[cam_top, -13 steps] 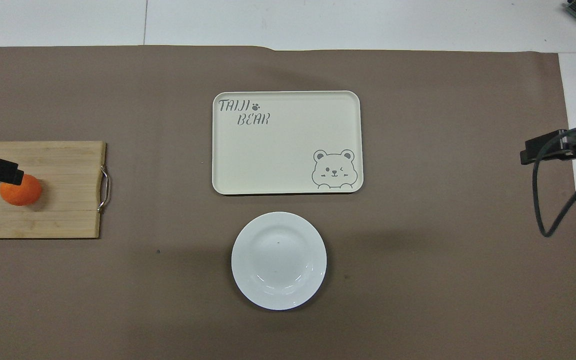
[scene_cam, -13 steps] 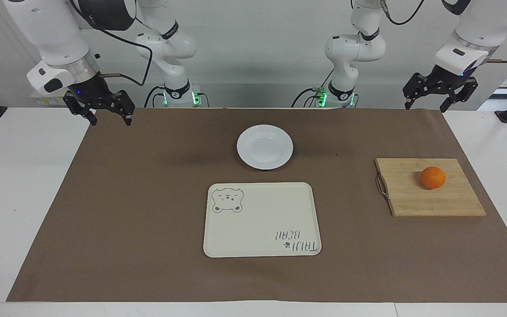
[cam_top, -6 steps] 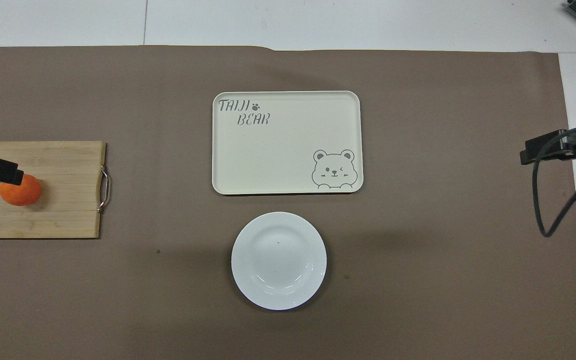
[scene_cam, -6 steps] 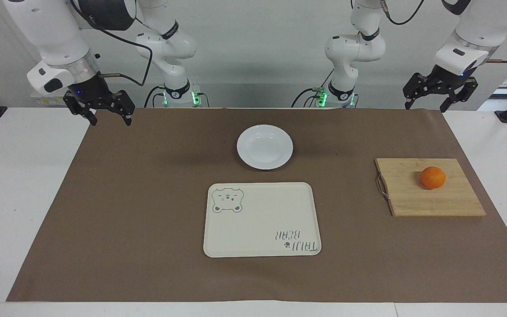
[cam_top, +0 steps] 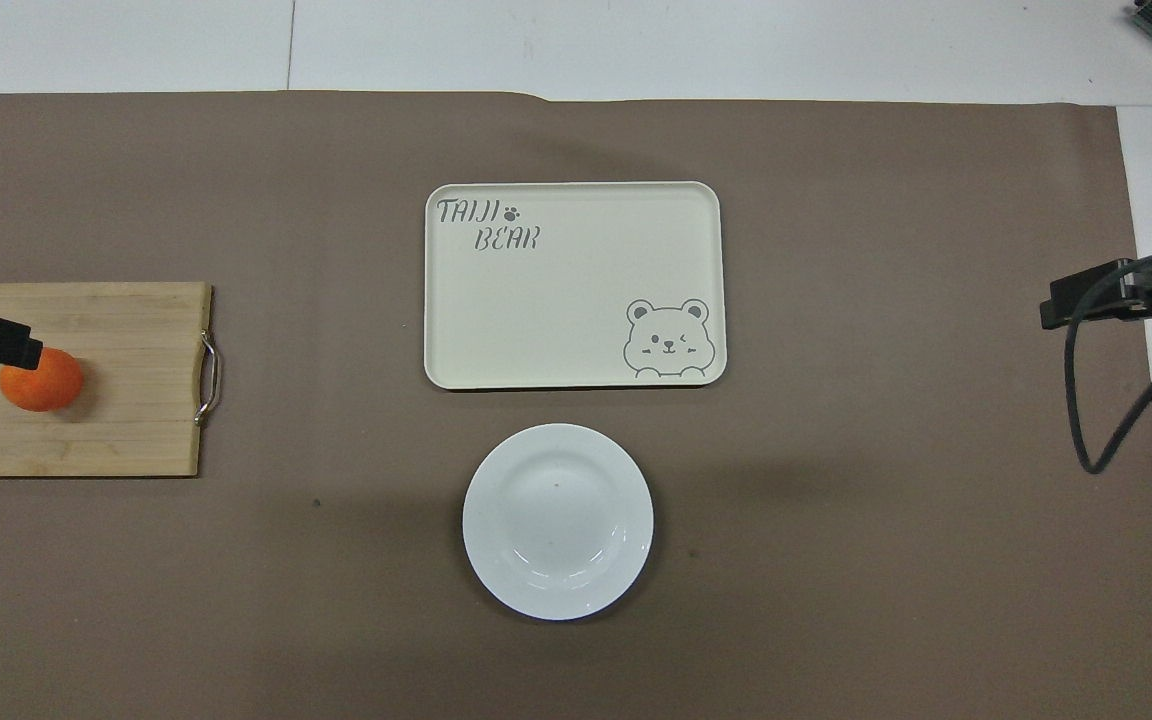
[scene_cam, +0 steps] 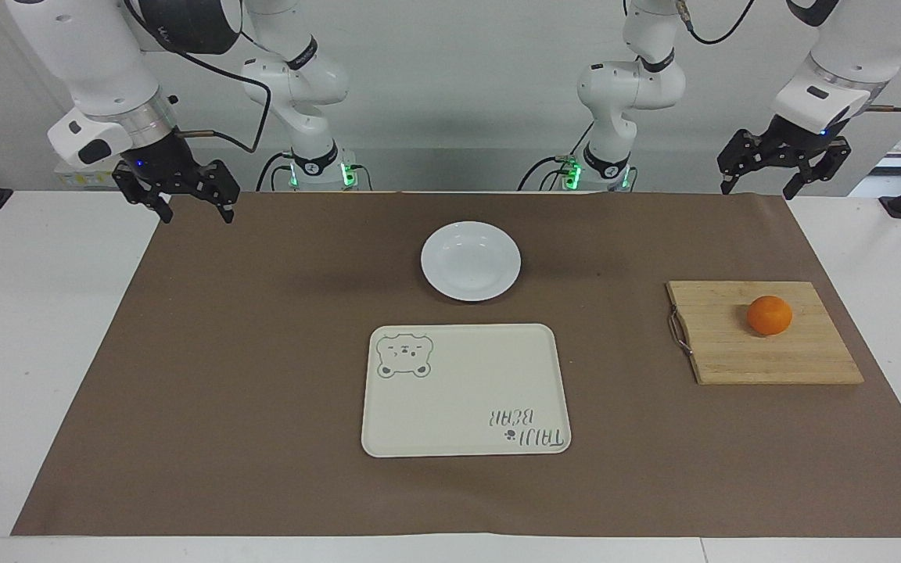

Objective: Place orange and plate with both arms

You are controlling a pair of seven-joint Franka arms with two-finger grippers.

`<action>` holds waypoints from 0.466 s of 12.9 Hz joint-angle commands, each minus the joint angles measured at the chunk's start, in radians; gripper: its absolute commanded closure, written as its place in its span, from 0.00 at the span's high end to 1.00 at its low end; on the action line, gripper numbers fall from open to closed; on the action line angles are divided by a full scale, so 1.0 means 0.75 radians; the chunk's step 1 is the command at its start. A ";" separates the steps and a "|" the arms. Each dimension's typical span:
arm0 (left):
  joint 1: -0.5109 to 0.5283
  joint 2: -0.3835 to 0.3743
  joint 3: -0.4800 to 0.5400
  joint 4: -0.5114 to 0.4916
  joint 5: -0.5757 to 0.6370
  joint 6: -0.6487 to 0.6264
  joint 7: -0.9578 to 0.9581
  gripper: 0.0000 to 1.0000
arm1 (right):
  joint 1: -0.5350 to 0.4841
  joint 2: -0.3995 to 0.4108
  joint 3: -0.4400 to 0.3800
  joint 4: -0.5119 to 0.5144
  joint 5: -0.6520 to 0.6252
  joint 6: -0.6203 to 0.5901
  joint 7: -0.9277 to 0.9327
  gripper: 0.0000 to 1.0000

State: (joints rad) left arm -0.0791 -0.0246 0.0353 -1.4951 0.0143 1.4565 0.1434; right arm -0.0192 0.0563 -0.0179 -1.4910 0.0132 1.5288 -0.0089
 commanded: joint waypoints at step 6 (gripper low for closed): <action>0.052 -0.033 -0.008 -0.227 -0.003 0.238 0.023 1.00 | -0.011 0.009 0.014 0.018 0.003 -0.005 0.020 1.00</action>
State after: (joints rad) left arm -0.0582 -0.0247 0.0351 -1.5590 0.0141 1.5325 0.1451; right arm -0.0192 0.0563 -0.0179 -1.4910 0.0132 1.5288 -0.0089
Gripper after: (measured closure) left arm 0.000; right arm 0.000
